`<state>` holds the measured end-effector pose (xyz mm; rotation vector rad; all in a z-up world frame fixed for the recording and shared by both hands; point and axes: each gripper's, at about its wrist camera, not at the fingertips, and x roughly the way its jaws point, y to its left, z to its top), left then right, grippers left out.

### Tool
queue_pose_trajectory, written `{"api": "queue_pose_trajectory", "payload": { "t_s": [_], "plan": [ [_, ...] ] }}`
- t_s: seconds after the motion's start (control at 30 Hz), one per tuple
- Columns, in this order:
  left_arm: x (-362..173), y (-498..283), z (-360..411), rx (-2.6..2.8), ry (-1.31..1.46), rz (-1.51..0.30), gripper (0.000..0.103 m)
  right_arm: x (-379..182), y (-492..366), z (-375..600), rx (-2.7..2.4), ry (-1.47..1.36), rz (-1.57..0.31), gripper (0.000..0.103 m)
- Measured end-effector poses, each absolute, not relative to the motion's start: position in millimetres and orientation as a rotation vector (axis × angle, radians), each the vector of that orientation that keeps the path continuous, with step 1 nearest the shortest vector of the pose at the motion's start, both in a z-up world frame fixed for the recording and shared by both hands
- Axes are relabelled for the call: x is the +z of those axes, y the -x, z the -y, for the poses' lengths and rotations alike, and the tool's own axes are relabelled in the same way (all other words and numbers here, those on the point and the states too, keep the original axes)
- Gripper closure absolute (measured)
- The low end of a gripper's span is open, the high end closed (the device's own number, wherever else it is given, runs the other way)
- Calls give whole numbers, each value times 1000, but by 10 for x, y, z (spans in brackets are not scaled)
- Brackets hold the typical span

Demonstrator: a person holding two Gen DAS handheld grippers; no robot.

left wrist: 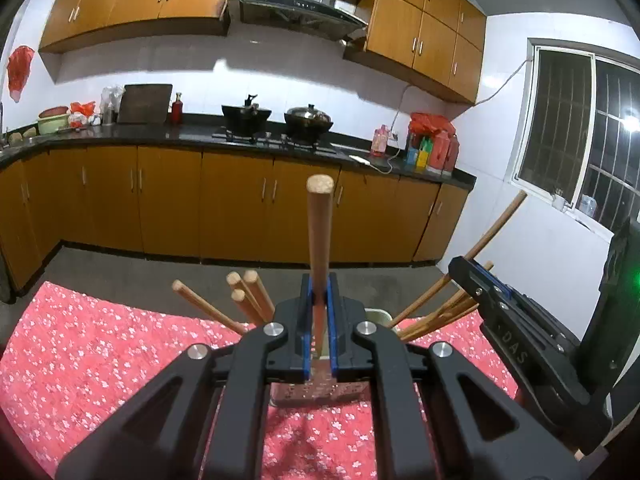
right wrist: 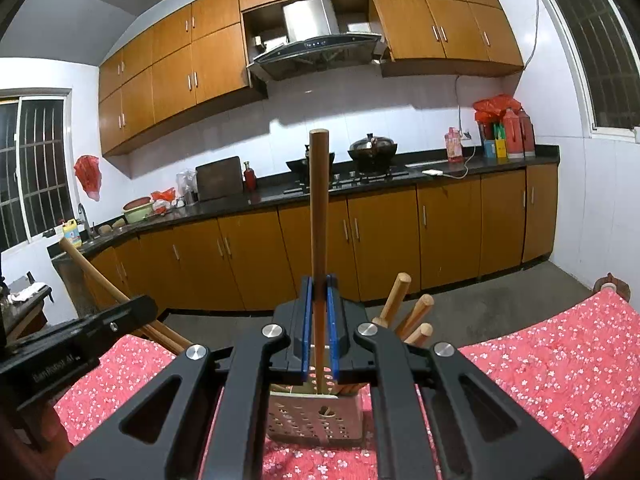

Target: Organize utensils

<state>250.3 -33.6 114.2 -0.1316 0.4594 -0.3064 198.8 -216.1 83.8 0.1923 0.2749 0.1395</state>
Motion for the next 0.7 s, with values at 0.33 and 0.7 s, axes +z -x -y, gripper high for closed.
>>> {"api": "queue_pose_trajectory", "payload": {
  "t_s": [0.33, 0.7],
  "plan": [
    [1292, -2328, 180, -305, 171, -415, 78, 1016, -1775, 2230, 174, -218, -259, 69],
    [1386, -1671, -183, -252, 166, -335, 43, 1052, -1122, 2409, 132, -228, -198, 33]
  ]
}}
